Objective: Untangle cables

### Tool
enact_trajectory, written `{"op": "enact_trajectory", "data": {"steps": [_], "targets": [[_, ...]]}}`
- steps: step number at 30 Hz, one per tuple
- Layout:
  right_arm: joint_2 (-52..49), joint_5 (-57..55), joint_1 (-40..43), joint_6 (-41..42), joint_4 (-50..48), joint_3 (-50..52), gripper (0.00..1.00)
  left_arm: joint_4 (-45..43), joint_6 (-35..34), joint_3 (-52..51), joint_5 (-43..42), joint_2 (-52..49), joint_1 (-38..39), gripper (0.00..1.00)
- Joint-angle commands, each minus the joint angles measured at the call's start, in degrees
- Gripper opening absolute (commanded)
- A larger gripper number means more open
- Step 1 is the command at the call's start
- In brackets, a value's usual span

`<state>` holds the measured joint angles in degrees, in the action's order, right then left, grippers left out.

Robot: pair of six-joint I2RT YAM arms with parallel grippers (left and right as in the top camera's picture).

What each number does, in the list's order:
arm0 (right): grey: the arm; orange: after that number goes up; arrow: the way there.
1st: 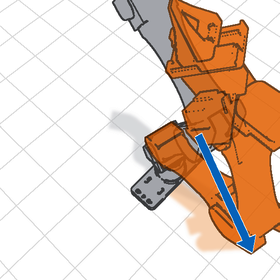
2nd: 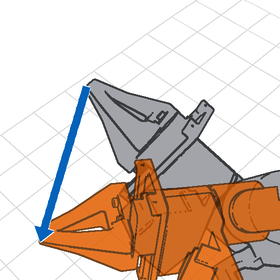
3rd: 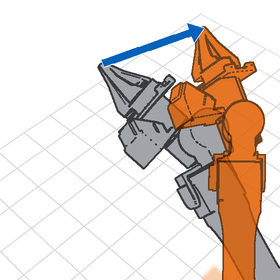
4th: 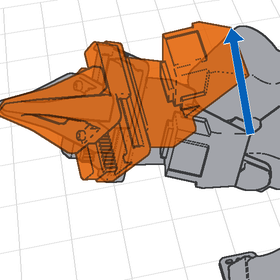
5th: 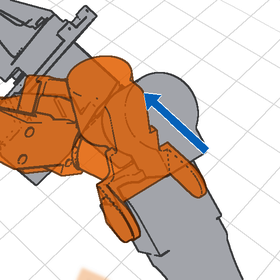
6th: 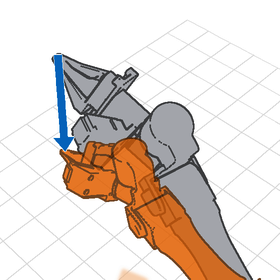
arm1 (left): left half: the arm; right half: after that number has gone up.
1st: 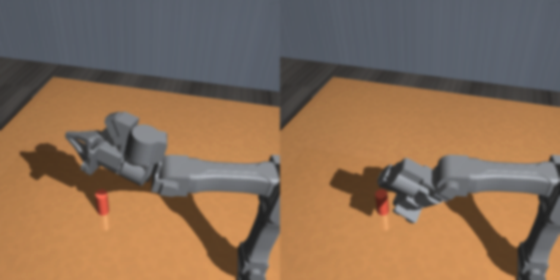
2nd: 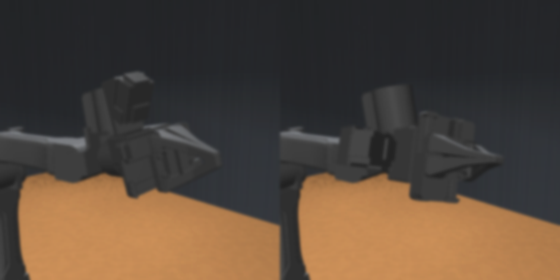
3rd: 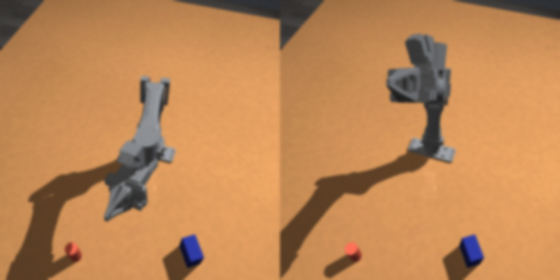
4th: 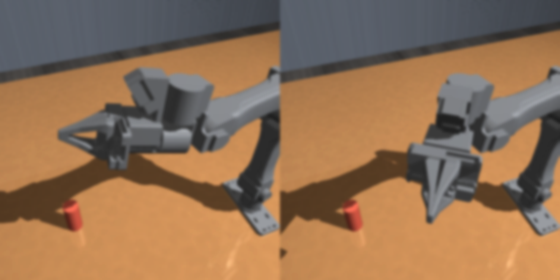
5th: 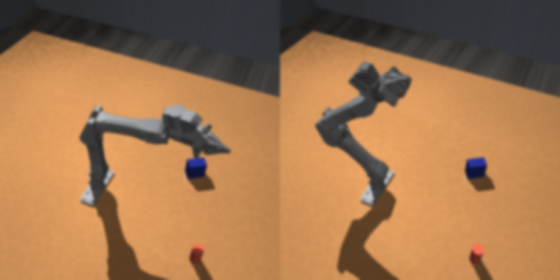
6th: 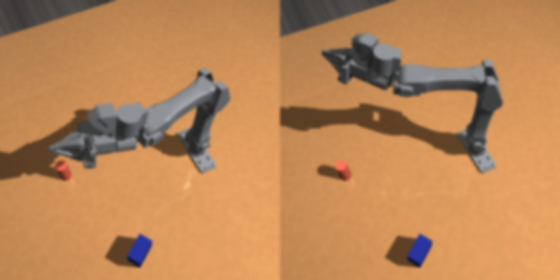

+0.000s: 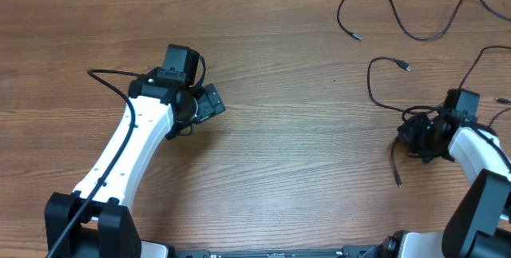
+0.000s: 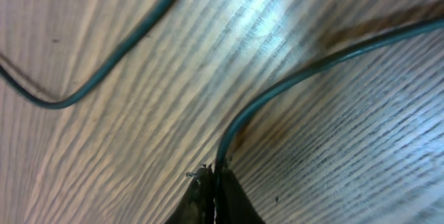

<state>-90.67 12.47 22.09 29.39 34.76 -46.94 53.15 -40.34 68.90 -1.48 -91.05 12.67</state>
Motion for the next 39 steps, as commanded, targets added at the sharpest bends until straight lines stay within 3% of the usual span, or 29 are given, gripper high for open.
{"op": "enact_trajectory", "data": {"steps": [1,5,9,15,26,36,39], "targets": [[-0.37,-1.64,-0.28,-2.93,2.08,-4.83,0.15,0.13,-0.39,-0.09,0.39,-0.57,0.11,1.00],[-0.37,-3.48,-0.28,-2.93,5.99,-7.85,0.25,0.11,-0.39,-0.09,0.39,-0.57,0.11,1.00],[-0.37,-3.45,-0.28,-2.93,7.74,-8.33,0.42,0.15,-0.37,-0.09,0.39,-0.57,0.11,1.00],[-0.37,-3.39,-0.28,-2.95,10.97,-8.85,0.44,0.15,-0.37,-0.09,0.42,-0.57,0.11,0.99],[0.79,-3.17,-0.28,-5.51,31.63,-23.21,0.47,0.35,-0.39,-0.09,0.37,-0.57,0.11,1.00],[13.00,-2.08,-2.36,-7.21,39.91,-24.39,0.49,0.37,-0.39,-0.09,0.37,-0.57,0.11,1.00],[17.88,-2.05,-5.31,-7.19,41.33,-24.37,0.54,0.35,-0.39,-0.09,0.37,-0.57,0.11,1.00]]}}
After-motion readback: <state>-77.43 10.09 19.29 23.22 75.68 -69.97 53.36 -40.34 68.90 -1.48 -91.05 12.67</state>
